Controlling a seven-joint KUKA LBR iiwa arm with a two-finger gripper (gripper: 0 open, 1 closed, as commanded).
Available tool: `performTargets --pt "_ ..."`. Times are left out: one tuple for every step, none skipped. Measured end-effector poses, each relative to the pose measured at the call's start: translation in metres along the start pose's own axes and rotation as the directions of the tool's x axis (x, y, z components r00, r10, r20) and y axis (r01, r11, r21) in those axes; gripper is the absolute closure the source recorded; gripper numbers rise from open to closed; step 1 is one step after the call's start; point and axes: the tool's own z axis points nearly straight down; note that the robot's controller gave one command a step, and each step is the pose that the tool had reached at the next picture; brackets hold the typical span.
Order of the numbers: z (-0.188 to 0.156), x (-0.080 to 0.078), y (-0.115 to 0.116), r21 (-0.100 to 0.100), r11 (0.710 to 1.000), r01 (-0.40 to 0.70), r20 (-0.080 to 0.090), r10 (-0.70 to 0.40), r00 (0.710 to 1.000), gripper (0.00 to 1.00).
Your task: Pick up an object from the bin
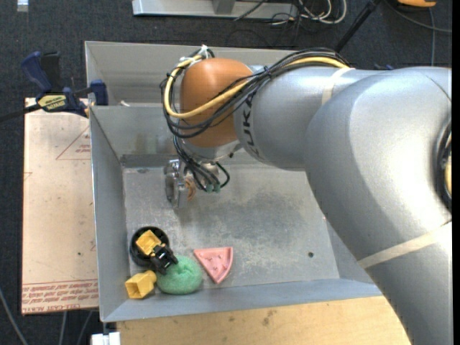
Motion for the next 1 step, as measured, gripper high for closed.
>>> performTargets --pt "-0.1014 0.0119 -0.0017 -0.001 1.0 -0.004 0.008 0.004 1.0 0.0"
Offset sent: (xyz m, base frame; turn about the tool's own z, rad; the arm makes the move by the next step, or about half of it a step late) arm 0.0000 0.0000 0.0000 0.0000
